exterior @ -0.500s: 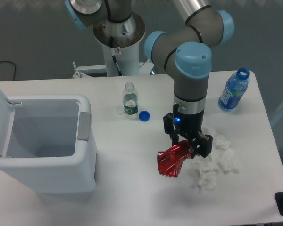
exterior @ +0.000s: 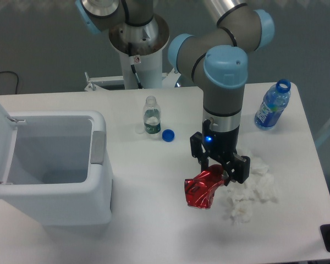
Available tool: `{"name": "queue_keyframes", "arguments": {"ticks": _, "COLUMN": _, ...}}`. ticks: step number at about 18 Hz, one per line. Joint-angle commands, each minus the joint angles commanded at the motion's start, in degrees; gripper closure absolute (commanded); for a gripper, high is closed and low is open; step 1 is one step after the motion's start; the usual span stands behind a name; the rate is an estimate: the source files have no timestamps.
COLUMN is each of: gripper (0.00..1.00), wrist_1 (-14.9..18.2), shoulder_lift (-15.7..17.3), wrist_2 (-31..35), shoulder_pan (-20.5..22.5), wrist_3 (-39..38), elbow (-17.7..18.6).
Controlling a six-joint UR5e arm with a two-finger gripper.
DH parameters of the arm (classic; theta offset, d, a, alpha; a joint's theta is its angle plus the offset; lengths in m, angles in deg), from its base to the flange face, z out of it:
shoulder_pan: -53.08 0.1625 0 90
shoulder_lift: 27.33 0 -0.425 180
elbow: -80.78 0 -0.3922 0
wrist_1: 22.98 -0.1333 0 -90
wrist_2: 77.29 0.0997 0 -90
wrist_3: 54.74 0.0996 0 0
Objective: Place the cans in the trash can
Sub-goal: 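Lift the crushed red can held in the gripper off the table, then carry the red can over the open white trash bin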
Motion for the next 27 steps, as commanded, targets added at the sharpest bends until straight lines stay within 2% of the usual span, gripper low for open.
{"name": "queue_keyframes", "arguments": {"ticks": 5, "gripper": 0.33, "wrist_1": 0.26, "shoulder_lift": 3.60, "wrist_2": -1.66, "shoulder_pan": -0.26, "wrist_3": -4.64, "elbow": -0.44}}
{"name": "queue_keyframes", "arguments": {"ticks": 7, "gripper": 0.33, "wrist_1": 0.27, "shoulder_lift": 3.87, "wrist_2": -4.73, "shoulder_pan": -1.05, "wrist_3": -9.12, "elbow": -0.79}}
{"name": "queue_keyframes", "arguments": {"ticks": 9, "gripper": 0.33, "wrist_1": 0.27, "shoulder_lift": 6.05, "wrist_2": -7.03, "shoulder_pan": -2.02, "wrist_3": -14.21, "elbow": -0.97}}
{"name": "queue_keyframes", "arguments": {"ticks": 15, "gripper": 0.33, "wrist_1": 0.27, "shoulder_lift": 8.96, "wrist_2": -12.56, "shoulder_pan": -4.39, "wrist_3": -25.91, "elbow": -0.62}}
{"name": "queue_keyframes", "arguments": {"ticks": 21, "gripper": 0.33, "wrist_1": 0.61, "shoulder_lift": 12.56, "wrist_2": -12.66, "shoulder_pan": -11.15, "wrist_3": -27.07, "elbow": -0.01}}
{"name": "queue_keyframes", "arguments": {"ticks": 27, "gripper": 0.33, "wrist_1": 3.43, "shoulder_lift": 14.94, "wrist_2": -12.31, "shoulder_pan": -15.82, "wrist_3": -26.98, "elbow": 1.14}}
